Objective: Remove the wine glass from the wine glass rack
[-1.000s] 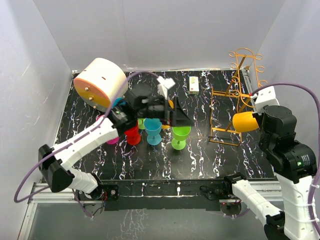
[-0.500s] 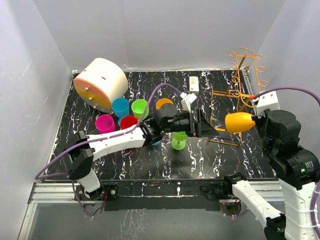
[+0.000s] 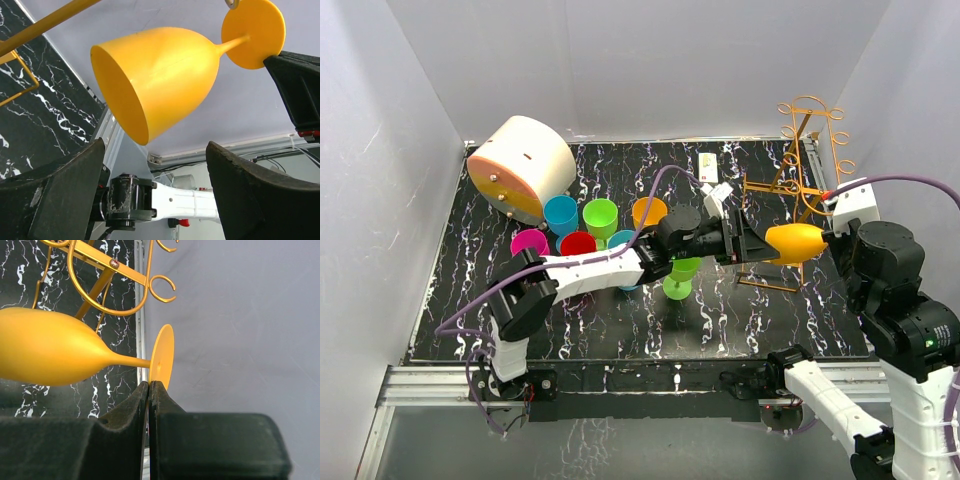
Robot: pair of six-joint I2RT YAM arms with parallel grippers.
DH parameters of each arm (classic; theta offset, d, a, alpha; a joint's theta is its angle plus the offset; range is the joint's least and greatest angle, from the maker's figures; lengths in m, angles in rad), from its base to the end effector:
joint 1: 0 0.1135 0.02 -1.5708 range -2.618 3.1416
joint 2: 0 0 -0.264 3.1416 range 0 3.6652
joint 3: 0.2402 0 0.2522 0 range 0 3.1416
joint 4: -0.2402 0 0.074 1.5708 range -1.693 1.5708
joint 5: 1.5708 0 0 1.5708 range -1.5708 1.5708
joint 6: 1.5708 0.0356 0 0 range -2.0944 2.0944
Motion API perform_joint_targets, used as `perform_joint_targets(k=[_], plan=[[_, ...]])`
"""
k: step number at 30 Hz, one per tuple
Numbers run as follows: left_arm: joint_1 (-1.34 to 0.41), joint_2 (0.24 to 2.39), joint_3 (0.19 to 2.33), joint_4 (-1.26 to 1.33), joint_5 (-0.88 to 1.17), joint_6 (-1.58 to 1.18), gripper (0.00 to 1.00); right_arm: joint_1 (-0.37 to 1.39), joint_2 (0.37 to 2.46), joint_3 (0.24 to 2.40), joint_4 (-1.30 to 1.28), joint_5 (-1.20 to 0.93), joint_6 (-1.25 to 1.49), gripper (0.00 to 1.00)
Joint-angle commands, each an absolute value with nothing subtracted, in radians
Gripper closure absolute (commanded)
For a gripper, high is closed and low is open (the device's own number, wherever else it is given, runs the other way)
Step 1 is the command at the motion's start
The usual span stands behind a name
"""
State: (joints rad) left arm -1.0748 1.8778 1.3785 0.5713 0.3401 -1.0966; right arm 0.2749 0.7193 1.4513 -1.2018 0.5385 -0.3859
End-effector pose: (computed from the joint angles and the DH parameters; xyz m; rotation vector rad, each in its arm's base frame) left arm 0.2041 -0.4022 0.3083 0.3200 1.8464 -1.8995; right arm 0.0596 -0.0022 0.4485 -0.3275 1.9965 -0.6175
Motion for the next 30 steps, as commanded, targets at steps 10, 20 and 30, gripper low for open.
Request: perform_joint_targets(k=[10, 20, 30], plan=[[-1.080, 1.927, 1.444, 0.851, 0.398, -1.205, 0.45, 0.291, 0.704, 1.491, -1.158, 0.526, -0.368, 1.00], [-1.080, 1.925, 1.440, 0.955, 0.414, -1.253, 0.75, 0.291, 0.698, 1.497, -1.166, 0.482, -0.330, 1.00], [-1.080, 1.799, 1.381, 0.835, 0.417, -1.199, 1.00, 0.291, 0.721, 1.544, -1.214, 0.356, -0.202, 0.87]])
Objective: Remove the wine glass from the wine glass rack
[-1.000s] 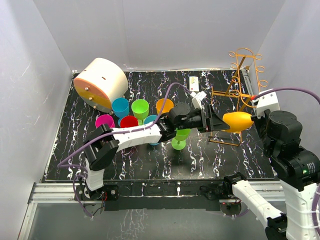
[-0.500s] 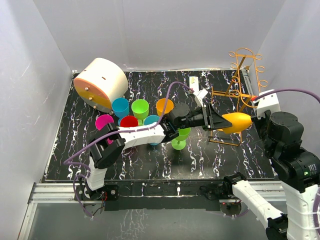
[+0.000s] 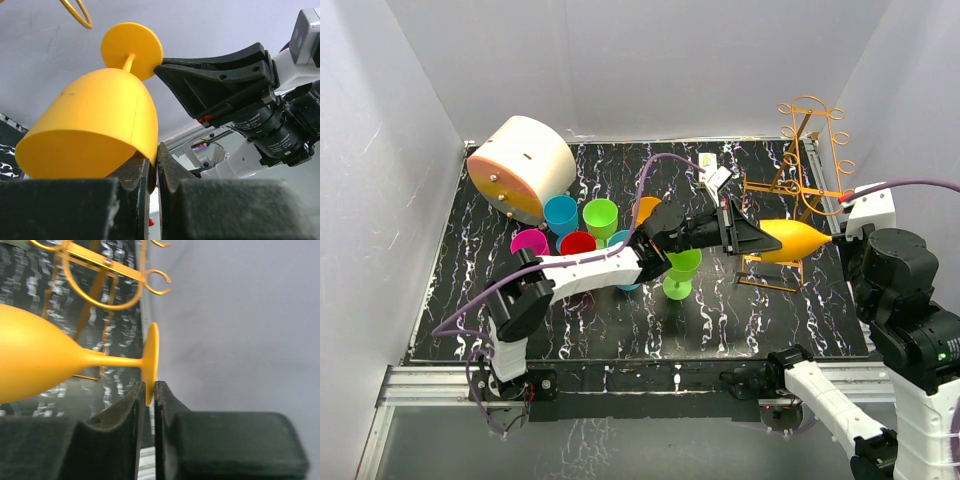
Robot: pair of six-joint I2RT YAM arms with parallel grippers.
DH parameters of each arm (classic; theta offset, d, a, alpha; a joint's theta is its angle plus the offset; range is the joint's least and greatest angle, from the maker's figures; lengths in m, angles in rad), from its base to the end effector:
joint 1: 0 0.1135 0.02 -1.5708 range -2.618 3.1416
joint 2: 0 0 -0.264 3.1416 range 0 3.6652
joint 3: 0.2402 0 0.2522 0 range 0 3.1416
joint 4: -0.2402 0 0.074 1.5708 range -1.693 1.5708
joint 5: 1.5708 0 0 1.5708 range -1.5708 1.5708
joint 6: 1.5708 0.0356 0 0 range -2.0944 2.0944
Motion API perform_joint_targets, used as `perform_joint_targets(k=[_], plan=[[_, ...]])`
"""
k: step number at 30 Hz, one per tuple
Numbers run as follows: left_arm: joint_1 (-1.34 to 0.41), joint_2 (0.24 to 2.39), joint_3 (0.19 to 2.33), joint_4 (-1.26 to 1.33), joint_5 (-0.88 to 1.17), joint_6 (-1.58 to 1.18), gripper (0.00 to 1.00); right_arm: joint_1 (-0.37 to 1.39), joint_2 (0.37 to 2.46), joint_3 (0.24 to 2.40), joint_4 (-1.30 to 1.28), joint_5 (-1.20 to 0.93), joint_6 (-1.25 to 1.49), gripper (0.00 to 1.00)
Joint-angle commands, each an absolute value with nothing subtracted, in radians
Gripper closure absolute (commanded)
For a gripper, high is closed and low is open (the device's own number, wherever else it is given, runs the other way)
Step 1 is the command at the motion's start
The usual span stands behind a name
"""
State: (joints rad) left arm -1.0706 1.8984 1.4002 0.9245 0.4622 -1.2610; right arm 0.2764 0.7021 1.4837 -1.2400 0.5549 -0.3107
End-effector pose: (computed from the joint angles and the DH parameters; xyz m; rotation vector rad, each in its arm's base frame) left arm 0.1996 -0.3983 0.3429 0.3940 1.5112 -2.2290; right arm 0.0470 -0.0062 0.4530 -0.2364 1.9888 -0.5826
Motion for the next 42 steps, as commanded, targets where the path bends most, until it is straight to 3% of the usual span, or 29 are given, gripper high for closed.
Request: perform_joint_targets(k=[1, 7, 8, 9, 15, 20, 25, 30, 32, 38, 42], plan=[[-1.080, 1.778, 1.376, 0.783, 0.413, -1.186, 1.00, 0.291, 0.724, 1.553, -1.215, 0.326, -0.181, 0.74], [-1.080, 1.611, 1.361, 0.350, 0.347, -1.045, 1.00, 0.291, 0.698, 1.596, -1.177, 0.134, -0.028, 0.18], [-1.080, 1.572, 1.363, 0.285, 0.333, -1.025, 1.00, 0.291, 0.682, 1.590, -1.151, 0.113, 0.000, 0.05], [-1.080, 1.548, 1.373, 0.214, 0.319, -1.001, 1.00, 0.291, 0.667, 1.580, -1.120, 0.105, 0.031, 0.02], [-1.080, 1.436, 1.477, -0.220, 0.214, -0.886, 1.00, 0.291, 0.618, 1.531, -0.946, 0.154, 0.232, 0.02], [-1.079, 1.442, 1.648, -0.582, 0.073, -0.755, 1.00, 0.291, 0.571, 1.503, -0.831, 0.155, 0.220, 0.02], [-1.079, 1.663, 2.046, -0.976, -0.143, -0.605, 1.00, 0.291, 0.536, 1.499, -0.776, 0.184, 0.150, 0.02], [-1.078, 1.987, 2.496, -1.263, -0.222, -0.500, 1.00, 0.291, 0.516, 1.510, -0.782, 0.204, 0.107, 0.02], [-1.071, 2.100, 2.616, -1.326, -0.251, -0.486, 1.00, 0.291, 0.517, 1.520, -0.799, 0.212, 0.103, 0.02], [-1.035, 2.109, 2.456, -1.202, -0.242, -0.454, 1.00, 0.291, 0.494, 1.511, -0.809, 0.237, 0.101, 0.02], [-1.023, 2.195, 2.544, -1.214, -0.246, -0.404, 1.00, 0.291, 0.486, 1.492, -0.812, 0.251, 0.093, 0.02]])
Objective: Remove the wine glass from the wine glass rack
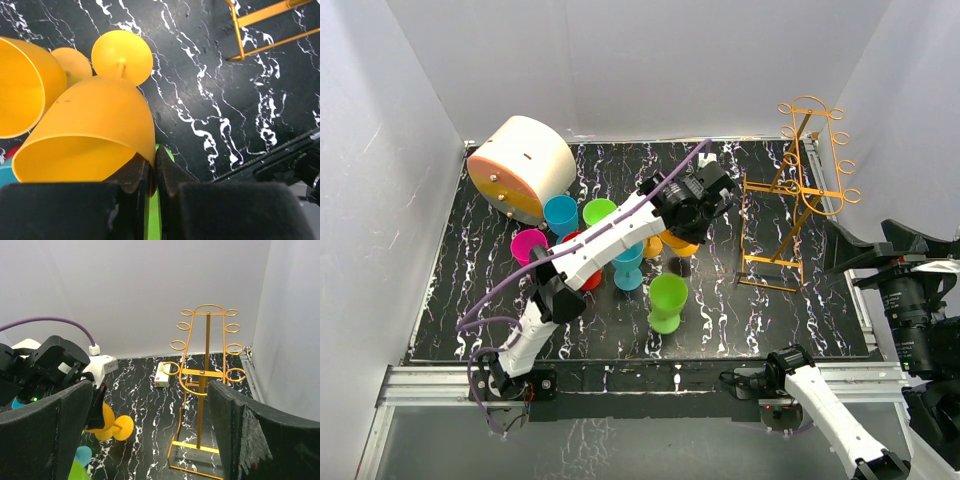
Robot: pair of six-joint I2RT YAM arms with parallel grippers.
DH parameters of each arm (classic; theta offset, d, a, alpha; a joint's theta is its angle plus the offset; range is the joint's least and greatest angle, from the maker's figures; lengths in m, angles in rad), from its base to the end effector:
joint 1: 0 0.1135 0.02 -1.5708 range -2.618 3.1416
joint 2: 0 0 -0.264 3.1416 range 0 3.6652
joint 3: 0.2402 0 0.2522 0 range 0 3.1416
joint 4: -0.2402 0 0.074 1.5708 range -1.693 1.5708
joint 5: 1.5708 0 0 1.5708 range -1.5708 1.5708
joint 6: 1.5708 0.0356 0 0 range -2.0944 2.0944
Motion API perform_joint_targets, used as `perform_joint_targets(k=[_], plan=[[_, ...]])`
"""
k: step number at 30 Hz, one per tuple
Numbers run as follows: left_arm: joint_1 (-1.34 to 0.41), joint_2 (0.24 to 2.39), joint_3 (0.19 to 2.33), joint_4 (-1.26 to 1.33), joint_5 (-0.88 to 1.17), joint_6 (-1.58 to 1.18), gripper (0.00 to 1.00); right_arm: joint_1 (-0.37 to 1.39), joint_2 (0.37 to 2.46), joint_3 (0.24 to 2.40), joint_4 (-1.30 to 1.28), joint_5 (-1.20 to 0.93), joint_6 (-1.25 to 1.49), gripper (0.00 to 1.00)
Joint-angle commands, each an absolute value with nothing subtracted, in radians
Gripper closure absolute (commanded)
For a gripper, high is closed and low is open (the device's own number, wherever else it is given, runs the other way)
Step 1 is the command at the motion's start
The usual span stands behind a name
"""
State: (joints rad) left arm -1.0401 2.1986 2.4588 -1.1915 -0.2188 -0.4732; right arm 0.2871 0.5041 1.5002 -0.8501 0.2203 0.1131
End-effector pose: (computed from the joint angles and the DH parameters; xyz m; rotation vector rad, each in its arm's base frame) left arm 0.2401 -0.3939 0.3609 0.6136 2.4324 -0.3696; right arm -0.0177 -0.0133 0.4951 0.0577 1.4294 0.1728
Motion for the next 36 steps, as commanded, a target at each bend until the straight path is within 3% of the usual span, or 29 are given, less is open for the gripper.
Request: perform_joint_targets(k=[1, 7, 20, 24, 31, 36], plan=[[-1.021, 2.208, 2.555, -1.209, -0.244, -0.395, 1.00, 0.291, 0.485, 1.489, -0.814, 0.253, 0.092, 0.02], [-1.008, 2.196, 2.448, -1.099, -0.202, -0.380, 1.00, 0.292, 0.485, 1.492, -0.830, 0.261, 0.092, 0.02], [-0.961, 2.315, 2.490, -1.092, -0.151, -0.329, 0.98, 0.291, 0.485, 1.471, -0.855, 0.231, 0.130, 0.02], [-0.949, 2.322, 2.506, -1.091, -0.132, -0.325, 0.82, 0.291, 0.493, 1.474, -0.870, 0.203, 0.142, 0.02], [-0.949, 2.250, 2.540, -1.073, -0.048, -0.339, 0.44, 0.292, 0.543, 1.485, -0.910, 0.107, 0.142, 0.02], [-0.948, 2.109, 2.485, -0.969, 0.109, -0.390, 0.27, 0.291, 0.555, 1.441, -0.907, 0.030, 0.139, 0.02]])
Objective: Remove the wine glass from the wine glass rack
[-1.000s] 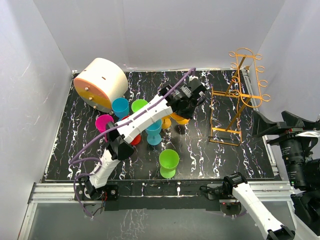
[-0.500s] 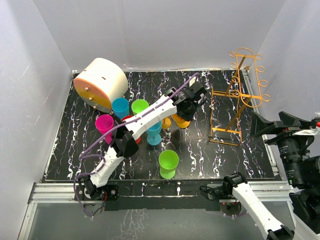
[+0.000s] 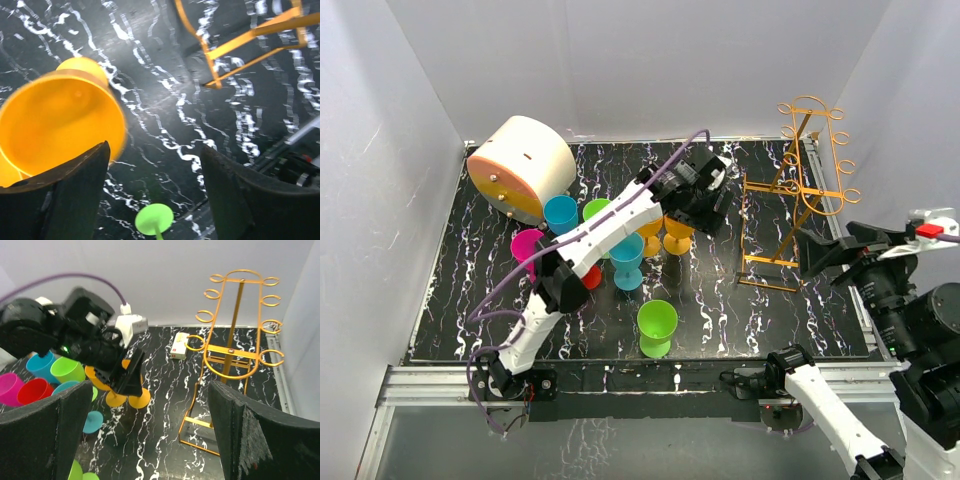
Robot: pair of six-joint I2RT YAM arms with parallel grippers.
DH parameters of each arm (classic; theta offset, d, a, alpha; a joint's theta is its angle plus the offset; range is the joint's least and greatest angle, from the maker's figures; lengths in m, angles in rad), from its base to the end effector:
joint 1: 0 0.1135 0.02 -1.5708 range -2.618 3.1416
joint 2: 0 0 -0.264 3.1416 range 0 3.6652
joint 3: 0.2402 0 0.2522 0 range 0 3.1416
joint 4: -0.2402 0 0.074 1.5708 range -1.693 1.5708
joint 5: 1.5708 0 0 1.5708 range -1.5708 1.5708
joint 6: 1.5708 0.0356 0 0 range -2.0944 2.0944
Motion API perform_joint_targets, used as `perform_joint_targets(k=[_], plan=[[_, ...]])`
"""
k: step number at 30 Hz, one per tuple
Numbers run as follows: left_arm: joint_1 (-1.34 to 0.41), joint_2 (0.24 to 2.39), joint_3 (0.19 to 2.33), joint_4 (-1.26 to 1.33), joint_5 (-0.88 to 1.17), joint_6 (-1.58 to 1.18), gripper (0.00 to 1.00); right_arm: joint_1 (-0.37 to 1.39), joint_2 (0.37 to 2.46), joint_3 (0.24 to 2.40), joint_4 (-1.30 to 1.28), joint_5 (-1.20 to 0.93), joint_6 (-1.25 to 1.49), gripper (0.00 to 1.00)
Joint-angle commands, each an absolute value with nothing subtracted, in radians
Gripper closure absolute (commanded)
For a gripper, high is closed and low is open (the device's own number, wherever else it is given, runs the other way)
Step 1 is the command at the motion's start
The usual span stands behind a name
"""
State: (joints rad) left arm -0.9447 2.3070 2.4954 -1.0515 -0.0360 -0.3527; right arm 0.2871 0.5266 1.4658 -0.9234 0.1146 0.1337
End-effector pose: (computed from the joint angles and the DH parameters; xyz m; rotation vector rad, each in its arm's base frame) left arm 0.2928 -0.4027 0.3307 0.7153 2.4026 -0.5235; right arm -0.0014 -0.0047 0.4810 -0.0288 1.5599 0.2431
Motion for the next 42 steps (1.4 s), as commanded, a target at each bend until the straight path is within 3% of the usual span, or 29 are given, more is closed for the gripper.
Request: perform_joint_targets(k=[1, 7, 12, 20, 28, 36, 42], plan=[[-0.949, 2.077, 2.469, -0.949, 0.135, -0.399, 0.25, 0.290, 0.556, 1.434, -0.905, 0.018, 0.141, 0.02], [-0.949, 1.889, 2.378, -0.944, 0.120, -0.415, 0.19, 0.291, 0.590, 1.396, -0.907, -0.138, 0.142, 0.02], [-0.947, 1.662, 2.194, -0.965, -0.116, -0.395, 0.13, 0.279, 0.661, 1.373, -0.926, -0.397, 0.123, 0.02], [-0.945, 1.358, 1.966, -0.995, -0.412, -0.406, 0.07, 0.283, 0.725, 1.300, -0.866, -0.610, 0.185, 0.08], [-0.945, 1.192, 1.878, -0.978, -0.543, -0.411, 0.03, 0.379, 0.810, 1.285, -0.916, -0.610, 0.147, 0.09], [-0.945, 1.176, 1.841, -0.978, -0.551, -0.423, 0.03, 0.515, 0.936, 1.318, -0.998, -0.450, 0.109, 0.10], [-0.946, 1.178, 1.836, -0.977, -0.554, -0.424, 0.03, 0.611, 0.991, 1.280, -1.013, -0.348, 0.137, 0.21]])
